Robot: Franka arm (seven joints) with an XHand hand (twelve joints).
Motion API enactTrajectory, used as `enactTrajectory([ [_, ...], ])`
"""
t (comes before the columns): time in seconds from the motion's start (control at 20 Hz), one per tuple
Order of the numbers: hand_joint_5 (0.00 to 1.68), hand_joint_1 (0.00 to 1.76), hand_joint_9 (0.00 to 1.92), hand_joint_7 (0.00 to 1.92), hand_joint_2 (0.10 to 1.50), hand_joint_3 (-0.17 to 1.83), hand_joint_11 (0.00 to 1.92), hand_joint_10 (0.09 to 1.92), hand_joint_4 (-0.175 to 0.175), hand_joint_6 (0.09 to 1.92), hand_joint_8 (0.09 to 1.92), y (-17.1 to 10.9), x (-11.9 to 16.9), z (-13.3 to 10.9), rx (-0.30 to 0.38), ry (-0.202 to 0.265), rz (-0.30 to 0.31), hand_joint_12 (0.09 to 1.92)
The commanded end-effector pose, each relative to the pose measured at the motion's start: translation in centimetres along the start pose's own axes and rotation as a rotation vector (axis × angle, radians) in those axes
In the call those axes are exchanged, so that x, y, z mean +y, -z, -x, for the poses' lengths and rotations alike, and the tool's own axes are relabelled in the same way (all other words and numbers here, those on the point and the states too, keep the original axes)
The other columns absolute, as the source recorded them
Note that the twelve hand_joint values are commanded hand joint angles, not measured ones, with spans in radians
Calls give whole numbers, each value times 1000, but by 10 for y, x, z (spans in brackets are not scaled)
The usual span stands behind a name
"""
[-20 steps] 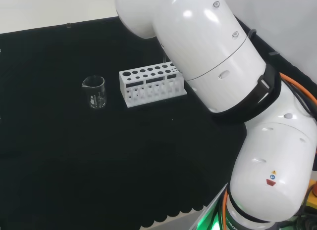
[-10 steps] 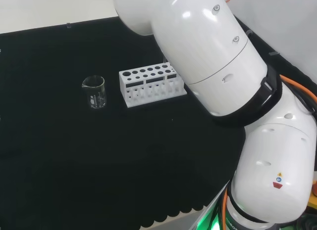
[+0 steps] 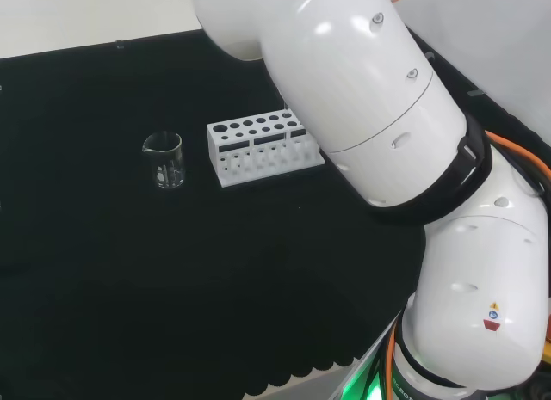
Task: Put the glass rod back on the white test tube rack.
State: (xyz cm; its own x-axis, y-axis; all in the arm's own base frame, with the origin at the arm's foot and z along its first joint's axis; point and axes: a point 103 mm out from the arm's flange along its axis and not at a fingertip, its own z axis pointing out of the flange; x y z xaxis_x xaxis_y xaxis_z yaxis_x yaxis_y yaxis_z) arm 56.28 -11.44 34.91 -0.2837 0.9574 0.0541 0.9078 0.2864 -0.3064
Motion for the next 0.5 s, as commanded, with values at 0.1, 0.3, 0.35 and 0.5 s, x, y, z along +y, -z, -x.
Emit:
enactTrajectory([
  [0.1,359,941,1625,868,440,689,1693,87,-101,599,731,5,-10,-9,-5,9,24,581],
  [0.3,363,940,1626,869,447,684,1692,87,-102,599,730,8,-18,-13,-13,4,29,583],
  [0.35,365,941,1627,869,448,683,1692,87,-102,600,730,8,-20,-13,-14,3,33,583],
  [0.5,376,945,1629,869,452,680,1691,87,-102,605,729,9,-22,-13,-14,2,42,585],
])
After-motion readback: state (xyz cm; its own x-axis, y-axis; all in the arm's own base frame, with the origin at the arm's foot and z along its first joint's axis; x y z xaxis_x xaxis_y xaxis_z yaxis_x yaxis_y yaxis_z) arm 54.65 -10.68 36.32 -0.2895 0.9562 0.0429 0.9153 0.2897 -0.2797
